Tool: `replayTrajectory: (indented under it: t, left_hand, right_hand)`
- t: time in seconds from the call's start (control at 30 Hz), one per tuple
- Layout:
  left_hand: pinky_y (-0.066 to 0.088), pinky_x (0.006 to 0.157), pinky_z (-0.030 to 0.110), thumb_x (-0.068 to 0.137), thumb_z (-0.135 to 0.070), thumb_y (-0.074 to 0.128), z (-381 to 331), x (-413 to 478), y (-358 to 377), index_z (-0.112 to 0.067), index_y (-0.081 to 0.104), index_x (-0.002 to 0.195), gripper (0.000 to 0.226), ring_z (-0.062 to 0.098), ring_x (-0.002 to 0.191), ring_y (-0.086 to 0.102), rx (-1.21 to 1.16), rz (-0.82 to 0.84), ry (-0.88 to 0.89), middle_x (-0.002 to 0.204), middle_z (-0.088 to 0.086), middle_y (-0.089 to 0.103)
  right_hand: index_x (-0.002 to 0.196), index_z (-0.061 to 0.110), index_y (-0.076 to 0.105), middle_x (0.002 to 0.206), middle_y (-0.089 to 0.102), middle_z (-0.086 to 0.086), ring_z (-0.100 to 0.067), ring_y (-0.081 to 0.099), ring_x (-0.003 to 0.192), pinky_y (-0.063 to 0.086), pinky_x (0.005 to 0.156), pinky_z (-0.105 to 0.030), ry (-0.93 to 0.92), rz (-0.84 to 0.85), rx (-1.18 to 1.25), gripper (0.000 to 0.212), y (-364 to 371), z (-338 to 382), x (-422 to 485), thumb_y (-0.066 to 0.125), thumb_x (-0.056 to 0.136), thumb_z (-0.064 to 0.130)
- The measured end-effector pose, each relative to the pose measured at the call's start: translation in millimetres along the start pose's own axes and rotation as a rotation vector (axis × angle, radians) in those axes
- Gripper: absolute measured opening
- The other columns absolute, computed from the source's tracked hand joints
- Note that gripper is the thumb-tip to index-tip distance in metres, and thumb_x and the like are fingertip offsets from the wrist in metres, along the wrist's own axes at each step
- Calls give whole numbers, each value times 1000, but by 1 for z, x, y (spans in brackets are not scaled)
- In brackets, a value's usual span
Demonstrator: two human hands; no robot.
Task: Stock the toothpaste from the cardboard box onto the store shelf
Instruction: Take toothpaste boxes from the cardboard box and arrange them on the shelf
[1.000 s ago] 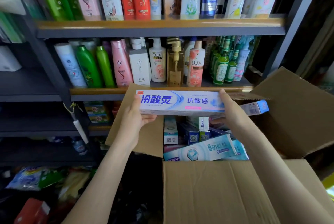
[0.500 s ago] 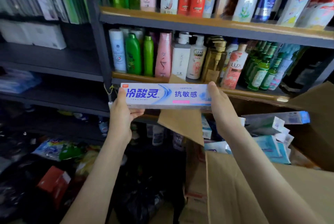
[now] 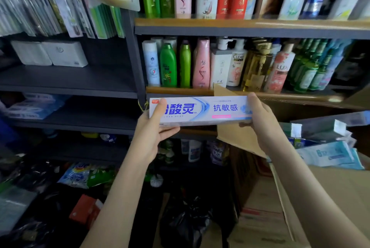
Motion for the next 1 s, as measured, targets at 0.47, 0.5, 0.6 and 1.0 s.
replayTrajectory:
  t: [0.47, 0.5, 0.6, 1.0]
  left_hand:
    - [61, 68, 33, 92, -34, 61, 83, 10, 249, -16, 58, 114, 29, 17, 92, 70, -202, -16, -103, 105, 6, 71]
    - [61, 70, 34, 93, -35, 60, 92, 9, 258, -14, 57, 114, 30, 17, 92, 69, -224, -30, -124, 106, 7, 71]
    - [58, 79, 37, 93, -37, 59, 114, 9, 273, -11, 58, 110, 30, 16, 89, 71, -206, -39, -160, 102, 7, 73]
    - [57, 80, 37, 94, -37, 59, 125, 30, 276, -13, 58, 106, 27, 17, 94, 70, -167, -32, -168, 101, 6, 72]
  right_hand:
    - [113, 13, 63, 119, 62, -13, -28, 56, 111, 41, 95, -38, -172, -235, -400, 27, -275, -55, 110, 45, 97, 22]
    - [115, 7, 61, 119, 61, -15, -29, 54, 111, 40, 93, -37, -145, -281, -498, 25, -296, -64, 117, 47, 94, 11]
    - [111, -8, 55, 113, 57, -27, -43, 52, 108, 39, 87, -44, -99, -239, -837, 30, -336, -98, 140, 52, 83, 2]
    - [128, 8, 47, 129, 52, -13, -32, 45, 124, 33, 98, -39, -307, -95, -1313, 52, -352, -129, 162, 68, 81, 11]
Point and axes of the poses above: each hand's wrist, its own x-axis towards the middle knuckle, its own y-axis out of the palm, z = x × y, the point moved 1 cm from there along x, towards the middle knuckle
